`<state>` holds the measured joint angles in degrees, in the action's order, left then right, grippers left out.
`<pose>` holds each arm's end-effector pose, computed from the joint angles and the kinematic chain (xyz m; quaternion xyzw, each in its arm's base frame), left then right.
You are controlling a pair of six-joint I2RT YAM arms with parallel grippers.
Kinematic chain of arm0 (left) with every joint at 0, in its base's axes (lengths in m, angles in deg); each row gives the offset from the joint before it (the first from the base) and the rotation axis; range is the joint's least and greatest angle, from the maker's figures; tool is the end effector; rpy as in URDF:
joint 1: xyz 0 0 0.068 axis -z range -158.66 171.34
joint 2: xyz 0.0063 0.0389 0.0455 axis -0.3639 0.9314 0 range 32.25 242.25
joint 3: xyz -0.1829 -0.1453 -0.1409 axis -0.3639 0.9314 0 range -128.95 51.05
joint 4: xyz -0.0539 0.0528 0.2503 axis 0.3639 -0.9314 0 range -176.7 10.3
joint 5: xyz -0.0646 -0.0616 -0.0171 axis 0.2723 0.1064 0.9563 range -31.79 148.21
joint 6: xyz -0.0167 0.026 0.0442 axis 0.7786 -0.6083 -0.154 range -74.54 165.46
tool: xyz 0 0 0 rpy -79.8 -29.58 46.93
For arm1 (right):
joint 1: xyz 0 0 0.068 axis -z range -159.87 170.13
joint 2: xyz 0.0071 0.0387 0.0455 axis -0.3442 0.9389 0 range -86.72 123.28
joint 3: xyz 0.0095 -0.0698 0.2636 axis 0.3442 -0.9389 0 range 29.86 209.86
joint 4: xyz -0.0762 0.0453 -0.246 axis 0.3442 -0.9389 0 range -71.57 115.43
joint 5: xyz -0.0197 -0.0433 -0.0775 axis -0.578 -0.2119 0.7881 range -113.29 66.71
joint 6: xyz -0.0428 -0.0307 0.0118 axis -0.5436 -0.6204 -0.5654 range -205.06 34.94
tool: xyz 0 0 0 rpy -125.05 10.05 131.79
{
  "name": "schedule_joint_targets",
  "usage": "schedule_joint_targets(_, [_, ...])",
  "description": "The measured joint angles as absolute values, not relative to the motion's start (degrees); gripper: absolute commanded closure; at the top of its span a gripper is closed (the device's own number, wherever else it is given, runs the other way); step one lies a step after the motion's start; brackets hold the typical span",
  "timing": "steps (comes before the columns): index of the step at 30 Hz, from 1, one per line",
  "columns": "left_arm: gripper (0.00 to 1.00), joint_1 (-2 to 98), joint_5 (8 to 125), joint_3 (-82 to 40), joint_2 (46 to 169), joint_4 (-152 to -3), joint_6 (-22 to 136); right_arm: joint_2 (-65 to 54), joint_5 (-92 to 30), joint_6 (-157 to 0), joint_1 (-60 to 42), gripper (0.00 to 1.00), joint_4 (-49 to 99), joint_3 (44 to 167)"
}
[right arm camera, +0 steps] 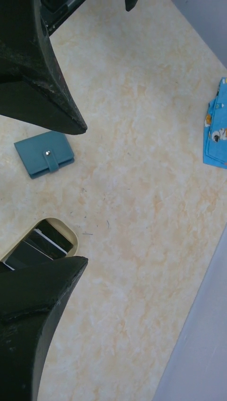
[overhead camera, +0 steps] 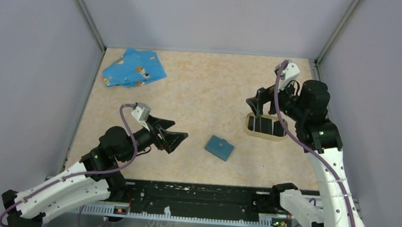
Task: Put the credit cards into the card holder
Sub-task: Reset both arms
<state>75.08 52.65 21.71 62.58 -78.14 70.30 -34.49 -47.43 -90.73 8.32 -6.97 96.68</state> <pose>0.0901 -0.1169 0.3036 0.1420 0.6891 -0.4231 0.5710 0.1749 0.0514 0.4094 -0.2419 0.7623 0.1996 0.5662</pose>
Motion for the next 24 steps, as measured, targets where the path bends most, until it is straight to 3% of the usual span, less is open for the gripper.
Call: schedule_joint_targets(24, [0.01, 75.08, 53.85, 16.53, 60.13, -78.18, 67.79, -33.07, -46.95, -85.22, 8.32, 0.02, -4.39, 98.45])
